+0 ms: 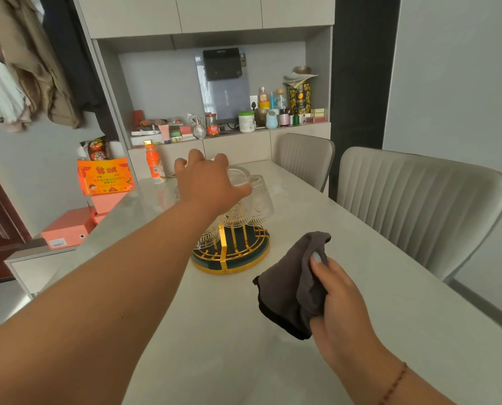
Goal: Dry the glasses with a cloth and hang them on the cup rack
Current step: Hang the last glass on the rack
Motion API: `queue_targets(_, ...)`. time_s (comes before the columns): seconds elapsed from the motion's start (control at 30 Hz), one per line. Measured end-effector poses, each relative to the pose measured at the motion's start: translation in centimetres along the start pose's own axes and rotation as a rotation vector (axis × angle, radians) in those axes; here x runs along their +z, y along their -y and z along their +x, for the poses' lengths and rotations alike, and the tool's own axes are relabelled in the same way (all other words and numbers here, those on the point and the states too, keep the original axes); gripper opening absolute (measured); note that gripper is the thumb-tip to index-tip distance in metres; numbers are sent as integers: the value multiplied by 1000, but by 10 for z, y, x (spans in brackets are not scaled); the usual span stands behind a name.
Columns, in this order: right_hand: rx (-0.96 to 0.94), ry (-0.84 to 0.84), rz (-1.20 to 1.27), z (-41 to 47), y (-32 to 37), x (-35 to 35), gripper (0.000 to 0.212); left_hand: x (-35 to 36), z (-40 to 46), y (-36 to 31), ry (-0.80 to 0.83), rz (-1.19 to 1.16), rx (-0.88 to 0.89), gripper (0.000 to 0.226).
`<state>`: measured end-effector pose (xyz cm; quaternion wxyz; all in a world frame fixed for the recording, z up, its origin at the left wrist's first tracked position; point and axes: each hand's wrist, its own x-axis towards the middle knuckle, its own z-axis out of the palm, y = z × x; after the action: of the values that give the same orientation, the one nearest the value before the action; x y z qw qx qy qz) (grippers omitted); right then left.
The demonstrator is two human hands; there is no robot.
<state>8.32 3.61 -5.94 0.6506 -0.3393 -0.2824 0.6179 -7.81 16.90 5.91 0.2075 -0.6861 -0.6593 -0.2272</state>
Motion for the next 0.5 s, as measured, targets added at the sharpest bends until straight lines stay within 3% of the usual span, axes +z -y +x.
queue_targets(0.5,24,31,40,4,-3,-2,22,31,0,-4,151,168,107,72)
